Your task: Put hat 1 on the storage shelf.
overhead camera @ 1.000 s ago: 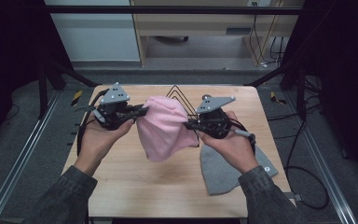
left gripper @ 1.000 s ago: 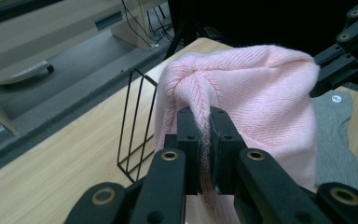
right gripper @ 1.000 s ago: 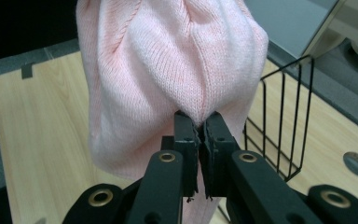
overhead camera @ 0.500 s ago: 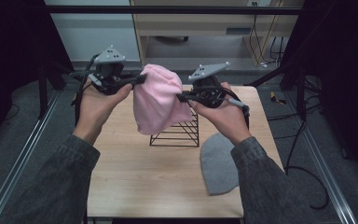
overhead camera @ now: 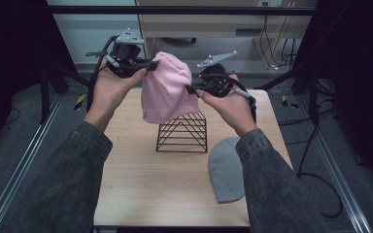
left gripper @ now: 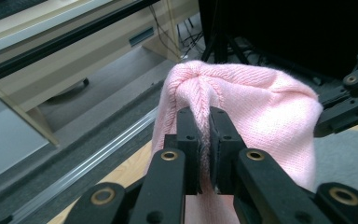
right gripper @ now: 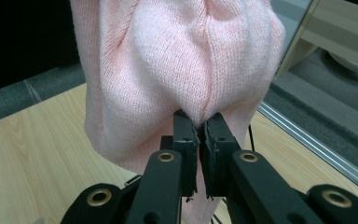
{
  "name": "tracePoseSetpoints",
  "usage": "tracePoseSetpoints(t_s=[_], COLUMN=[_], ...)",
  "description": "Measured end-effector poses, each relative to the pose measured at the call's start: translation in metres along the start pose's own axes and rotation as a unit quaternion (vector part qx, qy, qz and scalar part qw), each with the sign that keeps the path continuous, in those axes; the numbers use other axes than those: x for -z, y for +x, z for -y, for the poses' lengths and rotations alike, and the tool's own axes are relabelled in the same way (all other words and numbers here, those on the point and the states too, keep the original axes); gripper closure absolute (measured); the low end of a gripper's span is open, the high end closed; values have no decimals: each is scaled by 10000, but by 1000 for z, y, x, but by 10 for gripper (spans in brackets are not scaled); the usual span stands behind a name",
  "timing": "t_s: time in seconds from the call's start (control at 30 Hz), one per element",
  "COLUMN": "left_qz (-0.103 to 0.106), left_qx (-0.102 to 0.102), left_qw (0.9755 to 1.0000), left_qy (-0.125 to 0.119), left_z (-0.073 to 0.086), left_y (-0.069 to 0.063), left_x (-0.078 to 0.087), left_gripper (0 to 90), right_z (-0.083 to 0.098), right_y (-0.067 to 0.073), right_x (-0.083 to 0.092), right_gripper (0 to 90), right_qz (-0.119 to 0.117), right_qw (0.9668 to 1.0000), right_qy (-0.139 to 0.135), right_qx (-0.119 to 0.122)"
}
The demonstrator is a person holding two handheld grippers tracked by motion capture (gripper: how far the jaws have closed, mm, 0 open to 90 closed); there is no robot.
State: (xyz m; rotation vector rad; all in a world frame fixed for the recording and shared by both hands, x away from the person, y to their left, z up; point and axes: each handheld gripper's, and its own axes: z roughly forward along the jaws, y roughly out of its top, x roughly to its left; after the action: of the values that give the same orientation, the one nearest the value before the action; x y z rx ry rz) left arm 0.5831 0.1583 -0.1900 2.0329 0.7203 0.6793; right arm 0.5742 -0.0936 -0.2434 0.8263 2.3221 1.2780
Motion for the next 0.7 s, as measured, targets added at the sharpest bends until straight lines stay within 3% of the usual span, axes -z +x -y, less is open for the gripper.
tracePoseSetpoints(t_s=[0.2, 0.4, 0.7], left_qz=[42, -1, -87], left_qx=[159, 129, 98], left_qw=[9999, 9999, 9998], left_qy=[6, 94, 156], left_z=[10, 14, 21], left_y=[6, 6, 5], left_x=[-9, -7, -20], left_gripper=[841, 840, 839], right_z=[7, 9, 19], right_y=[-7, -5, -1], right_x=[-7, -10, -27], right_gripper=[853, 852, 851], right_qz=[-35, -98, 92], right_qw=[9999, 9997, 9997], right_qy=[28, 52, 201], right_qx=[-135, -201, -59])
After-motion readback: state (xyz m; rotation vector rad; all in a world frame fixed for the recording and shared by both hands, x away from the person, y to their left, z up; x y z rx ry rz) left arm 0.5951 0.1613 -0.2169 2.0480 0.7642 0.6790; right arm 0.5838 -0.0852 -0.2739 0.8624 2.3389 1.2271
